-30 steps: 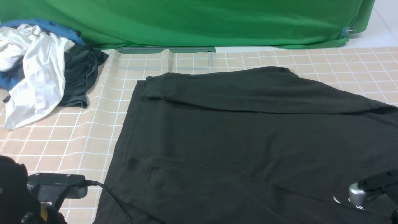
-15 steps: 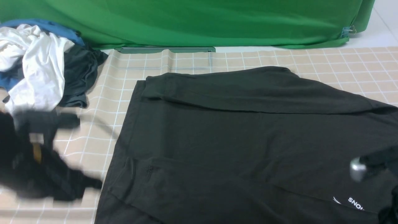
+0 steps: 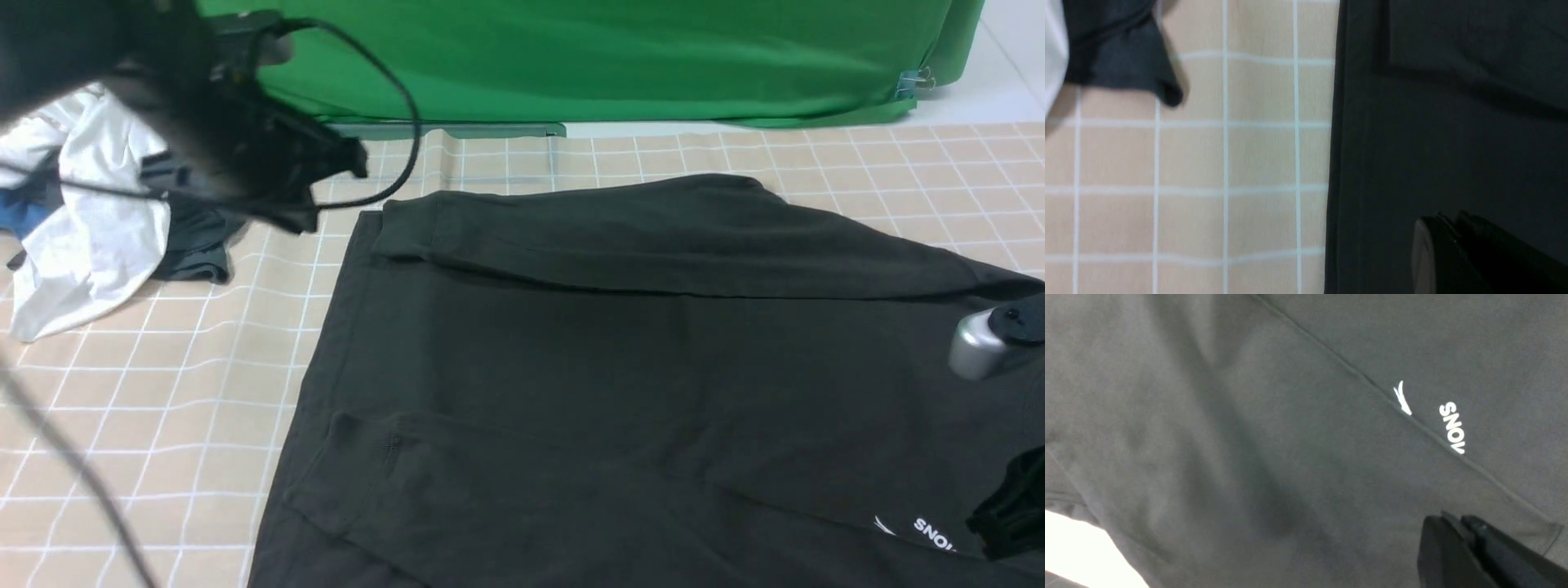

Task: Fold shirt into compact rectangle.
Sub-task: 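Grab the top left corner of the dark shirt with the left gripper, then fold the left side of the dark shirt inward over its body with the left gripper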

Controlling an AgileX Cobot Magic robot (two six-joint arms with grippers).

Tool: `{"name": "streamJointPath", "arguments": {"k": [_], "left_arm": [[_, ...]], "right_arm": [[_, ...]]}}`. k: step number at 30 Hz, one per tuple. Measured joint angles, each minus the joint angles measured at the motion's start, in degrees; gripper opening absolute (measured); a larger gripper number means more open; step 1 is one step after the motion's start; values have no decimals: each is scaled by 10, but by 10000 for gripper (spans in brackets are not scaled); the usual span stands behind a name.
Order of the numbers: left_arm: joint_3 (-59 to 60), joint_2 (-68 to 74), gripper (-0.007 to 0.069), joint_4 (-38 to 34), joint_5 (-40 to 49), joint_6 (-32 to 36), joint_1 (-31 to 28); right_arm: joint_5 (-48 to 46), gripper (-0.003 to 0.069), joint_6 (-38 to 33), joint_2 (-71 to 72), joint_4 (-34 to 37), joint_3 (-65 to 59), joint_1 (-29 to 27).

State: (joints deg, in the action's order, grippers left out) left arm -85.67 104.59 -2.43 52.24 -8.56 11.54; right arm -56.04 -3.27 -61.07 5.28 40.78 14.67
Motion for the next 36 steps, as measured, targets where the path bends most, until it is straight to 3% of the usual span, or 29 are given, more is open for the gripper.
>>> {"name": "streamJointPath", "arguments": {"k": [10, 16, 21, 25, 27, 30, 36], "left_arm": [[-132, 183, 423, -27, -31, 1, 0], [-134, 226, 473, -63, -71, 21, 0], [-139, 239, 433, -75, -92, 52, 0], [-140, 243, 293, -93, -97, 86, -1], [-140, 245, 150, -117, -97, 115, -1], [-140, 246, 44, -132, -95, 136, -1], [-140, 211, 32, -108, -61, 142, -1]], "right_arm": [[3, 91, 0, 0, 5, 0, 0], [4, 91, 2, 0, 5, 0, 0], [8, 91, 3, 0, 5, 0, 0], [11, 97, 4, 0, 6, 0, 0], [14, 102, 4, 0, 6, 0, 0], [17, 106, 4, 0, 6, 0, 0], [18, 113, 4, 0, 6, 0, 0]]}}
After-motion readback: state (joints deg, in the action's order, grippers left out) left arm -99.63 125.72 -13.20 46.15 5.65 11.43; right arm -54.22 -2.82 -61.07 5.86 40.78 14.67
